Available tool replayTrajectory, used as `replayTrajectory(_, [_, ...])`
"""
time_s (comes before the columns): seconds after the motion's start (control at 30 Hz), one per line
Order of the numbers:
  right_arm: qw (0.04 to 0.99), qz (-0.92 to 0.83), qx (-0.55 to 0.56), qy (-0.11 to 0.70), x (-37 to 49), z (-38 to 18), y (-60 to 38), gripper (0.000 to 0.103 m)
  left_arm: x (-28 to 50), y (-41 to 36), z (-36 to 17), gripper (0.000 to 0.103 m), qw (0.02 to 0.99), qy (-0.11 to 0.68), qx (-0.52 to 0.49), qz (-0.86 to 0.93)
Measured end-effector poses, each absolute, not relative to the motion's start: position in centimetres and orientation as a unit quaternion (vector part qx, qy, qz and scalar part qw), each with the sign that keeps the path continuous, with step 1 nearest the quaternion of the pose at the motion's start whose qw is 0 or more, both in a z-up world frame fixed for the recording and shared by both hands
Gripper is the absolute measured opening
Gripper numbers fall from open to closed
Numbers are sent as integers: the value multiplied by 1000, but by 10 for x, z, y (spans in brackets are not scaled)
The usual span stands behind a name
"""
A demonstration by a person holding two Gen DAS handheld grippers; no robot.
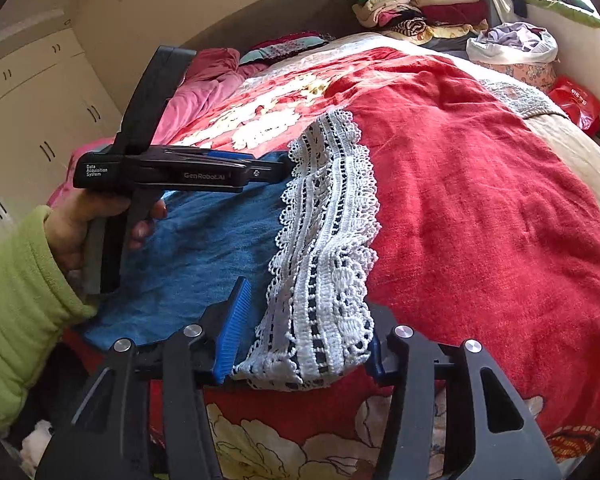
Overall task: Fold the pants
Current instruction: 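Grasp the lace-trimmed leg hem with the right gripper and lift it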
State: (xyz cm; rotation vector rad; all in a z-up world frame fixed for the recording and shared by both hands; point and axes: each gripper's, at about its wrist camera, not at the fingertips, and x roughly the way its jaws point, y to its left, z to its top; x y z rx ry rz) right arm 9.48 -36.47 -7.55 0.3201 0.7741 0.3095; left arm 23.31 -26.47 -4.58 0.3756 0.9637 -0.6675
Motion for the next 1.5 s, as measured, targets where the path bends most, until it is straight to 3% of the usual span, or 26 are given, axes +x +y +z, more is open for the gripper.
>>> replayTrajectory(0.13, [896, 157, 172, 378, 105, -82, -362, 47, 231, -271, -51, 40, 807, 451, 196, -326])
replayTrajectory(0.2, [896, 163, 170, 376, 108, -81, -358, 31, 230, -269, -52, 32, 806, 453, 185, -334])
replayTrajectory(0.23, [896, 168, 168, 375, 109, -80, -356, 28, 229, -269, -51, 29, 806, 451, 187, -334])
replayTrajectory(0.3, [896, 174, 165, 374, 110, -77, -351, 26, 226, -269, -50, 18, 807, 452, 187, -331])
replayTrajectory(0.5, [901, 193, 144, 361, 109, -60, -331, 25, 228, -251, -44, 5, 815, 454, 132, -336])
replayTrajectory(0.87, [910, 247, 40, 329, 112, -19, -247, 25, 219, -158, -8, 3, 844, 425, -2, -329])
replayTrajectory(0.97, [905, 267, 3, 332, 113, -21, -213, 25, 219, -118, -9, 8, 852, 433, -34, -294])
replayTrajectory(1.03, [899, 276, -19, 339, 115, -28, -191, 25, 215, -92, -8, 26, 860, 439, -47, -257])
replayTrajectory(1.07, [896, 280, -31, 343, 116, -32, -181, 25, 211, -77, -6, 41, 863, 437, -60, -245])
replayTrajectory(1.1, [894, 280, -45, 348, 116, -37, -172, 26, 207, -61, -4, 45, 867, 432, -76, -236])
replayTrajectory(1.4, [890, 281, -191, 305, 92, -51, -106, 29, 155, 38, -5, 61, 868, 414, -205, -181])
replayTrajectory(1.5, [880, 286, -230, 302, 84, -62, -85, 35, 146, 50, -7, 63, 867, 412, -217, -176])
